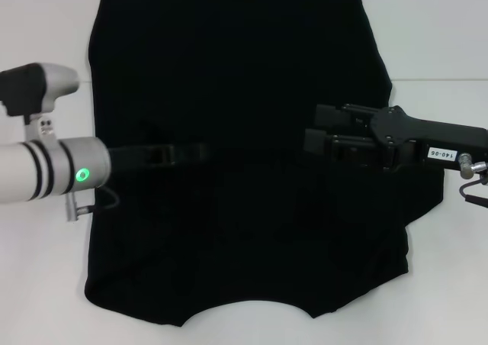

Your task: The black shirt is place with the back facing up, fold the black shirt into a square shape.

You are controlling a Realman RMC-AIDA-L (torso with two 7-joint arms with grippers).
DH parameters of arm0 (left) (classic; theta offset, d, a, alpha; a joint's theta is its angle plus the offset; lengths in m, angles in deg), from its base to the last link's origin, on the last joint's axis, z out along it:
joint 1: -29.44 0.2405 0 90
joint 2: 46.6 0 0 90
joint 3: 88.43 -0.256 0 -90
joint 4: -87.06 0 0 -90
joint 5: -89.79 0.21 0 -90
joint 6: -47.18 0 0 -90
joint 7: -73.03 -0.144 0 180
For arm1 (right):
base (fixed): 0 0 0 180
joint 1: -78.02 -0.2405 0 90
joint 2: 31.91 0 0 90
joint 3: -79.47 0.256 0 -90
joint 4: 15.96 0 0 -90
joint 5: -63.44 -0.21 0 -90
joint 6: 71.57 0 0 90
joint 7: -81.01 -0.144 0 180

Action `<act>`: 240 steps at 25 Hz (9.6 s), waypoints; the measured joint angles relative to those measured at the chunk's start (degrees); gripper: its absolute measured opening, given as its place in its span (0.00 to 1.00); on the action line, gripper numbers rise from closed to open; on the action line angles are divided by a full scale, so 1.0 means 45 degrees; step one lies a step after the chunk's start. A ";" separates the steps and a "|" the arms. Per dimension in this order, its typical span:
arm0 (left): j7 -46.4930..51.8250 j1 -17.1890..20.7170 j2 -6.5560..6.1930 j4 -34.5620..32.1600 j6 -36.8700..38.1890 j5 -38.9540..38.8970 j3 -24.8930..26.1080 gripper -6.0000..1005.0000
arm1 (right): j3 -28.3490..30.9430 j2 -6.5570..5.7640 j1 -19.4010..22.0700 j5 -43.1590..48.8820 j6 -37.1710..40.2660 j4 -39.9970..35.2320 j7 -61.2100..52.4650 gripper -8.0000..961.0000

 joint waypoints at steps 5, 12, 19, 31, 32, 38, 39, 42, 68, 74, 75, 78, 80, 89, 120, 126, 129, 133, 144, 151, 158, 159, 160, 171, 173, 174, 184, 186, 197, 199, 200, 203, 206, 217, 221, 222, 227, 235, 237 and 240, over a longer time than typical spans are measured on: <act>0.0407 -0.0603 0.0129 0.0027 0.0226 -0.0083 -0.0225 0.88 | 0.0000 0.0000 0.0028 -0.0037 0.0008 0.0000 0.0004 0.86; 0.0441 -0.0806 0.0299 0.0032 0.0190 -0.0281 -0.0156 0.88 | 0.0014 -0.0019 0.0068 -0.0048 -0.0002 0.0004 0.0014 0.86; 0.0437 -0.0074 -0.0019 -0.0202 -0.0266 -0.0276 0.0604 0.88 | 0.0020 -0.0051 0.0077 -0.0048 -0.0102 0.0076 0.0002 0.86; 0.0238 0.0443 -0.0056 -0.0287 -0.1223 -0.0146 0.1642 0.87 | 0.0020 -0.0058 -0.0076 -0.0073 -0.0159 0.0030 -0.0379 0.86; 0.0191 0.0406 -0.0045 -0.0179 -0.1362 -0.0139 0.1508 0.87 | 0.0020 -0.0058 -0.0076 -0.0078 -0.0159 0.0024 -0.0398 0.86; -0.0025 0.0313 0.0087 0.0144 -0.1868 -0.0198 0.0763 0.88 | 0.0020 -0.0058 -0.0096 -0.0106 -0.0171 0.0010 -0.0411 0.86; -0.0049 0.0280 0.0117 0.0182 -0.1872 -0.0192 0.0702 0.88 | 0.0019 -0.0058 -0.0097 -0.0110 -0.0172 0.0009 -0.0411 0.86; -0.0155 0.0117 0.0148 0.0442 -0.1878 -0.0130 0.0554 0.88 | 0.0048 -0.0058 -0.0099 -0.0125 -0.0177 0.0005 -0.0411 0.86; -0.0074 -0.1210 0.0297 0.0903 -0.1548 -0.0568 -0.0164 0.88 | 0.0098 -0.0088 0.0058 -0.0124 -0.0163 0.0011 -0.0394 0.86; -0.0074 -0.0778 0.0346 0.0213 -0.1260 -0.0912 -0.0113 0.87 | 0.0098 -0.0115 0.0055 -0.0124 -0.0169 0.0004 -0.0400 0.86; -0.0074 -0.0752 0.0339 0.0147 -0.1030 -0.0944 -0.0117 0.87 | 0.0097 -0.0116 0.0047 -0.0124 -0.0171 0.0005 -0.0402 0.86; -0.0073 -0.0631 0.0269 -0.0099 -0.0457 -0.0947 -0.0099 0.87 | 0.0144 -0.0140 0.0026 -0.0124 -0.0167 0.0004 -0.0421 0.86; -0.0072 -0.0365 0.0218 -0.0609 0.0349 -0.1018 -0.0007 0.87 | 0.0292 -0.0188 0.0024 -0.0124 -0.0115 0.0004 -0.0541 0.86; -0.2381 0.0607 -0.0132 -0.2333 0.7280 -0.1401 0.2346 0.88 | 0.0504 -0.1226 0.0136 0.0517 -0.0991 -0.0014 -0.4250 0.86; -0.9847 0.1904 0.0341 -0.2342 0.9854 -0.0296 0.1518 0.87 | 0.0347 -0.2012 -0.0072 0.7130 -0.5784 -0.0171 -1.0886 0.86; -1.0015 0.1851 0.0348 -0.2383 0.9777 0.0009 0.1427 0.87 | -0.0330 -0.1913 -0.0394 0.7141 -0.6896 0.0621 -1.0933 0.85; -1.0033 0.1847 0.0348 -0.2387 0.9749 0.0024 0.1451 0.87 | -0.0352 -0.1817 -0.0458 0.7138 -0.7187 0.0665 -1.0939 0.81; -0.9994 0.1841 0.0348 -0.2446 0.9743 0.0024 0.1492 0.87 | -0.0371 -0.1735 -0.0538 0.7144 -0.7474 0.0682 -1.0940 0.74; -0.9931 0.1843 0.0348 -0.2477 0.9743 0.0022 0.1534 0.87 | -0.0621 -0.1557 -0.0678 0.7142 -0.8603 0.1165 -1.0871 0.74; -0.9929 0.1856 0.0348 -0.2485 0.9744 0.0019 0.1541 0.87 | -0.0656 -0.1428 -0.0804 0.7140 -0.8756 0.1139 -1.0839 0.73; -0.9930 0.1861 0.0345 -0.2484 0.9741 0.0019 0.1650 0.87 | -0.0781 -0.1397 -0.0882 0.7140 -0.9106 0.1176 -1.0842 0.48; -0.9930 0.1862 0.0341 -0.2484 0.9738 0.0018 0.1666 0.87 | -0.0808 -0.1391 -0.0886 0.7140 -0.9136 0.1179 -1.0848 0.44; -0.9930 0.1861 0.0334 -0.2484 0.9737 0.0019 0.1668 0.87 | -0.0838 -0.1378 -0.0892 0.7139 -0.9166 0.1184 -1.0857 0.40; -0.9930 0.1843 0.0306 -0.2484 0.9705 0.0019 0.1670 0.87 | -0.1145 -0.1287 -0.1023 0.7124 -0.9535 0.1425 -1.0904 0.10; -0.9919 0.1841 0.0306 -0.2484 0.9704 0.0018 0.1669 0.87 | -0.1088 -0.1290 -0.0940 0.7077 -0.9528 0.1352 -1.0887 0.06; -0.9892 0.1841 0.0308 -0.2484 0.9693 0.0012 0.1670 0.87 | -0.1061 -0.1302 -0.0888 0.7060 -0.9520 0.1315 -1.0879 0.04; -0.9800 0.1947 0.0350 -0.2377 0.9508 -0.0096 0.2008 0.87 | -0.0728 -0.1628 -0.0196 0.7025 -0.8721 0.0164 -1.0804 0.03; -0.9808 0.1981 0.0349 -0.2358 0.9508 -0.0098 0.2170 0.87 | -0.0610 -0.1654 -0.0101 0.7014 -0.8478 -0.0016 -1.0696 0.03; -0.9872 0.2106 0.0347 -0.2327 0.9509 -0.0070 0.2490 0.87 | -0.0012 -0.1540 0.0481 0.7002 -0.7407 -0.0363 -1.0303 0.03; -0.9872 0.2103 0.0347 -0.2327 0.9510 -0.0033 0.2490 0.87 | 0.0055 -0.1486 0.0696 0.7002 -0.7338 -0.0526 -1.0300 0.03; -0.9873 0.2101 0.0347 -0.2327 0.9509 -0.0024 0.2490 0.87 | 0.0105 -0.1474 0.0791 0.7003 -0.7311 -0.0584 -1.0299 0.03; -0.9873 0.2095 0.0347 -0.2327 0.9510 -0.0014 0.2487 0.87 | 0.0343 -0.1475 0.0983 0.7003 -0.7228 -0.0665 -1.0249 0.03; -0.9873 0.2094 0.0347 -0.2327 0.9510 -0.0008 0.2448 0.87 | 0.0519 -0.1555 0.1064 0.7003 -0.7187 -0.0669 -1.0160 0.03; -0.9830 0.2021 0.0347 -0.2079 0.9358 0.0001 0.2412 0.87 | 0.0685 -0.1788 0.0730 0.7004 -0.7282 -0.0680 -0.9982 0.03; -0.9824 0.2006 0.0347 -0.2053 0.9260 -0.0001 0.2411 0.87 | 0.0663 -0.1807 0.0444 0.7013 -0.7328 -0.0680 -0.9904 0.03; -0.9822 0.1999 0.0347 -0.2052 0.9219 -0.0001 0.2411 0.87 | 0.0652 -0.1812 0.0376 0.7019 -0.7352 -0.0680 -0.9880 0.03; -0.9821 0.1989 0.0347 -0.2053 0.9142 -0.0013 0.2411 0.87 | 0.0589 -0.1815 0.0118 0.7070 -0.7439 -0.0680 -0.9863 0.03; -0.9811 0.1993 0.0347 -0.2054 0.9000 -0.0047 0.2413 0.87 | 0.0563 -0.1791 -0.0266 0.7036 -0.7413 -0.0680 -0.9824 0.03; -0.9804 0.1995 0.0347 -0.2054 0.8999 -0.0070 0.2431 0.87 | 0.0530 -0.1722 -0.0424 0.7026 -0.7285 -0.0680 -0.9691 0.03; -0.9800 0.1997 0.0338 -0.2055 0.9002 -0.0084 0.2456 0.87 | 0.0516 -0.1604 -0.0760 0.7015 -0.6959 -0.0680 -0.9474 0.03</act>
